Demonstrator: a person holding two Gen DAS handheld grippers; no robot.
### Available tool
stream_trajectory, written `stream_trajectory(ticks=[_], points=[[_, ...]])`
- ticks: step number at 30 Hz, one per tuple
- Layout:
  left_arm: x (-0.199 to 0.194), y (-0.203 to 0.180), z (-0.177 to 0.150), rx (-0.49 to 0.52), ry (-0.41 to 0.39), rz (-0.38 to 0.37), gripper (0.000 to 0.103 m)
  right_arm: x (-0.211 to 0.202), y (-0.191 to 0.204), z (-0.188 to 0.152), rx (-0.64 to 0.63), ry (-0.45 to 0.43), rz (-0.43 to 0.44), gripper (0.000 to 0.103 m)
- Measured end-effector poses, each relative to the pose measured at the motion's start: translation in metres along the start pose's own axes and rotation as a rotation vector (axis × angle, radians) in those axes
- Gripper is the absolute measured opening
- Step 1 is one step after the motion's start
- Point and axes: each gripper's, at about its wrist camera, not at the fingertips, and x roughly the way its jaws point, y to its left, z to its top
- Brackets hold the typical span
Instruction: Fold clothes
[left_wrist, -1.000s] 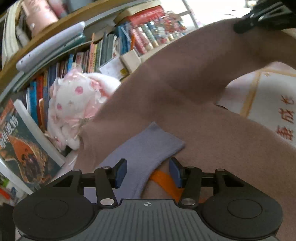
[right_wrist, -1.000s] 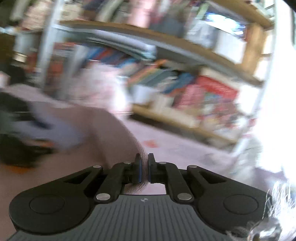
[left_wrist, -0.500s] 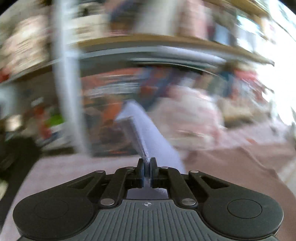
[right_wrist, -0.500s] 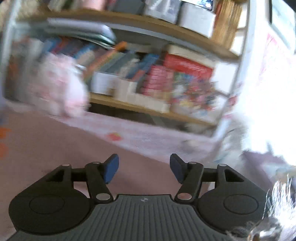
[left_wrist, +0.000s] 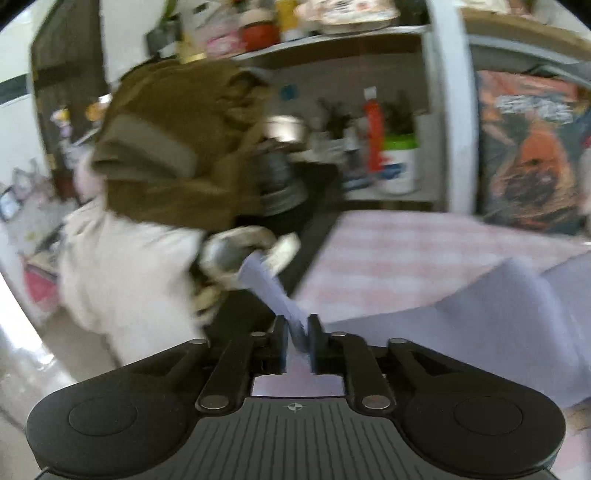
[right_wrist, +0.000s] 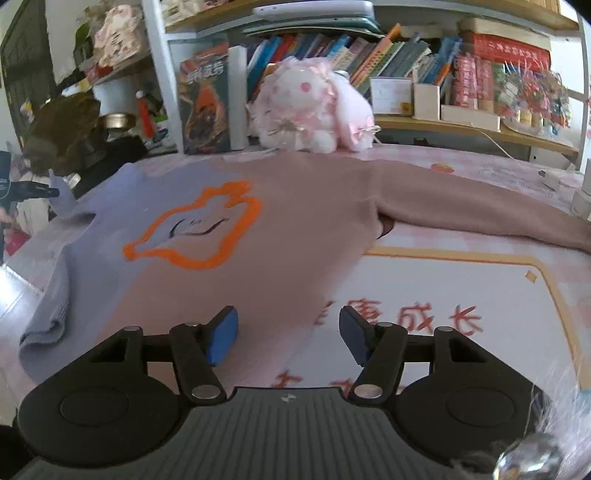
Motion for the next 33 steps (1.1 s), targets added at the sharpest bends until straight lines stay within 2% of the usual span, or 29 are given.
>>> stream_trajectory(ticks=[2,3,4,5,6,7,8,9,11,12,13,15,18,20,22,23,25,27,30,32,33], points=[[-0.014,0.011,-0.007,-0.063,0.017,-0.001,0.023,-0.004,0.007,-0.007,0.001,0.006,-0.004,0.056],[-0.028,0.01,-0.013,-0.073,0.0,-0.053,0.024,-0.006,0.009,-0.009,0.002,0.005,-0.005,0.056],[-0.042,0.008,-0.02,-0.086,-0.017,-0.116,0.03,-0.008,0.01,-0.012,0.003,0.005,-0.007,0.056],[-0.06,0.002,-0.03,-0.113,-0.026,-0.228,0.036,-0.009,0.011,-0.013,0.005,0.001,-0.012,0.056],[-0.072,-0.004,-0.039,-0.135,-0.018,-0.326,0.049,-0.01,0.012,-0.015,0.012,-0.004,-0.018,0.056],[-0.082,-0.012,-0.048,-0.154,-0.003,-0.419,0.057,-0.011,0.012,-0.016,0.018,-0.009,-0.024,0.054],[-0.091,-0.024,-0.056,-0.156,0.017,-0.477,0.057,-0.012,0.013,-0.018,0.025,-0.013,-0.027,0.051],[-0.099,-0.036,-0.064,-0.157,0.036,-0.534,0.058,-0.011,0.015,-0.019,0.032,-0.015,-0.02,0.041],[-0.116,-0.059,-0.08,-0.159,0.074,-0.645,0.06,-0.012,0.022,-0.02,0.03,-0.027,-0.028,0.035],[-0.122,-0.07,-0.083,-0.158,0.08,-0.674,0.065,-0.014,0.026,-0.02,0.016,-0.036,-0.039,0.028],[-0.124,-0.079,-0.084,-0.153,0.085,-0.687,0.07,-0.015,0.031,-0.02,0.003,-0.044,-0.044,0.023],[-0.121,-0.095,-0.083,-0.111,0.083,-0.645,0.071,-0.02,0.044,-0.019,-0.019,-0.051,-0.007,0.022],[-0.118,-0.112,-0.081,-0.061,0.099,-0.583,0.069,-0.025,0.058,-0.019,-0.059,-0.04,0.13,0.023],[-0.121,-0.119,-0.083,-0.016,0.098,-0.561,0.068,-0.029,0.057,-0.019,-0.04,-0.036,0.179,0.031],[-0.127,-0.124,-0.088,0.04,0.087,-0.554,0.066,-0.032,0.044,-0.021,0.009,-0.051,0.152,0.039],[-0.129,-0.126,-0.09,0.066,0.081,-0.549,0.062,-0.032,0.036,-0.023,0.035,-0.055,0.131,0.041],[-0.132,-0.126,-0.091,0.098,0.065,-0.526,0.029,-0.028,0.019,-0.025,0.117,-0.045,0.117,0.042],[-0.132,-0.119,-0.09,0.101,0.06,-0.511,0.016,-0.021,0.01,-0.026,0.185,-0.027,0.138,0.043],[-0.129,-0.099,-0.088,0.052,0.067,-0.507,0.016,-0.011,0.007,-0.027,0.233,-0.011,0.177,0.042],[-0.129,-0.092,-0.089,0.053,0.065,-0.475,0.016,-0.005,0.014,-0.024,0.212,-0.012,0.191,0.031],[-0.13,-0.089,-0.09,0.06,0.058,-0.454,0.017,-0.003,0.017,-0.021,0.202,-0.02,0.196,0.021]])
